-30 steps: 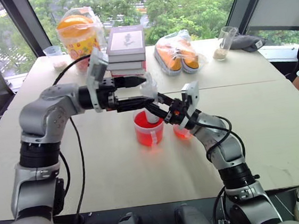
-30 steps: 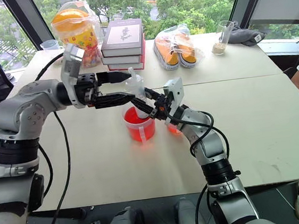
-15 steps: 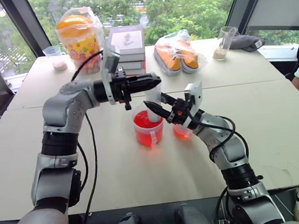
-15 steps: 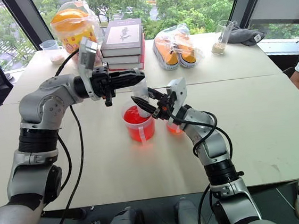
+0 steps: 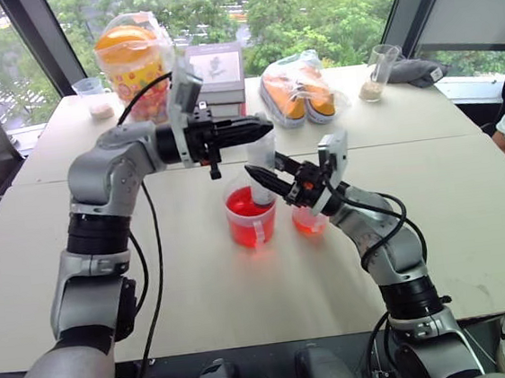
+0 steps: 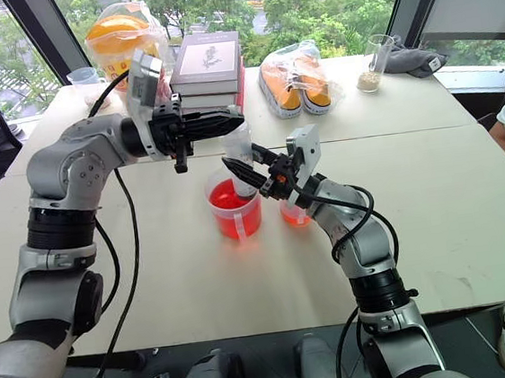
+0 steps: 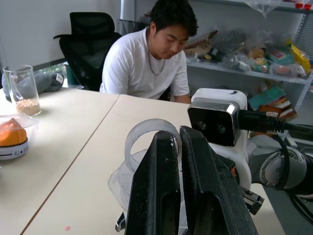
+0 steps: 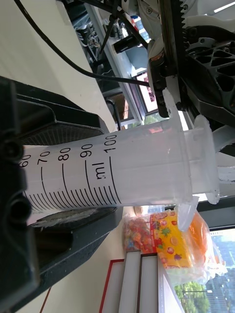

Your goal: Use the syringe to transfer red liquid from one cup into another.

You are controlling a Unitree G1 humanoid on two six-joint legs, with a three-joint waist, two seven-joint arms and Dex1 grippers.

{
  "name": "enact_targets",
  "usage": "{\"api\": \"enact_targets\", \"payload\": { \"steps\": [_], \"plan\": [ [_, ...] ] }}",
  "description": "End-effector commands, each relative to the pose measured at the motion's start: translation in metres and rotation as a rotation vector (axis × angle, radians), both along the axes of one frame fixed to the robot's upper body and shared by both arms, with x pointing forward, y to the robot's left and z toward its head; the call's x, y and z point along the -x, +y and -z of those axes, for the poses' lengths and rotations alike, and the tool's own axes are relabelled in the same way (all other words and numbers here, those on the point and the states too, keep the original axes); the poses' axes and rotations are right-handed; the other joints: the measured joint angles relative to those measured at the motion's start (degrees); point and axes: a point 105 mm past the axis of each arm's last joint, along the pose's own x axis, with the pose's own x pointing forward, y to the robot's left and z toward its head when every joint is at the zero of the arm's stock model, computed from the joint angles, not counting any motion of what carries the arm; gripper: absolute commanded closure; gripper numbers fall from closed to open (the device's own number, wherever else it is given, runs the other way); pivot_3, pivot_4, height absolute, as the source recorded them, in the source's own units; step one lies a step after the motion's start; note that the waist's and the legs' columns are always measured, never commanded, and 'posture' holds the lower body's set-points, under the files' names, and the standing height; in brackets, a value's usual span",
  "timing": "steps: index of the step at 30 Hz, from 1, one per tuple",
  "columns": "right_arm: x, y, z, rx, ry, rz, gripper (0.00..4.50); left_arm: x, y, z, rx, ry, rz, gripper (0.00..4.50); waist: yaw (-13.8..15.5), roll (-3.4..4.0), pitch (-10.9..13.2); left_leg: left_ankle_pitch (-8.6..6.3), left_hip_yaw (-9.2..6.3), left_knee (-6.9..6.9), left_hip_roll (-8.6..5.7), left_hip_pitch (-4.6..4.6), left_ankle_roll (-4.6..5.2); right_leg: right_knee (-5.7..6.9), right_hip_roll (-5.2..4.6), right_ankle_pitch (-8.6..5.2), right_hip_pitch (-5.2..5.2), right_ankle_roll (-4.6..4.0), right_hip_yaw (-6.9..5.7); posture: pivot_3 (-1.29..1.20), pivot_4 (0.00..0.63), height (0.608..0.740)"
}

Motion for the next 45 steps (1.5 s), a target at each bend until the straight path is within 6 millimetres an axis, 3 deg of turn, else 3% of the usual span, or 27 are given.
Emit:
{"api": "enact_targets", "payload": {
  "steps": [1,28,35,44,45],
  "plan": [
    [0.012,0.016,0.01,0.031,0.025,-0.088,3.09,0.007,0.008,-0.044,0.068,-0.159,-0.03,4.42,0.03,0.0,0.0,0.0,0.0,0.0,0.0,0.0,0.0,0.0,0.0,0.0,0.0,0.0,0.0,0.0,0.15,0.74],
    [0.015,0.024,0.017,0.046,0.043,-0.126,3.09,0.007,0.014,-0.059,0.072,-0.216,-0.066,4.42,0.04,0.0,0.0,0.0,0.0,0.0,0.0,-0.01,0.0,-0.01,0.0,0.0,0.0,0.0,0.0,0.0,0.15,0.74],
    [0.017,0.023,-0.001,0.015,0.005,-0.133,3.09,0.008,0.015,-0.05,0.057,-0.176,-0.059,4.42,0.02,0.0,0.0,0.0,0.0,0.0,0.0,-0.01,0.0,-0.01,0.0,0.0,0.0,0.0,0.0,0.0,0.15,0.74],
    [0.019,0.014,-0.038,-0.014,-0.075,-0.118,3.09,0.014,0.026,-0.017,-0.019,-0.087,-0.07,0.19,0.0,0.0,0.0,0.0,0.0,-0.01,0.01,0.0,0.0,0.0,-0.01,0.0,0.0,0.0,0.0,0.0,0.15,0.74],
    [0.019,0.013,-0.041,-0.015,-0.078,-0.116,3.09,0.015,0.028,-0.015,-0.026,-0.081,-0.07,0.07,-0.02,0.0,0.0,0.0,0.0,-0.01,0.01,-0.01,0.0,0.0,-0.01,0.0,-0.01,0.0,0.0,0.0,0.15,0.74]
  ]
}}
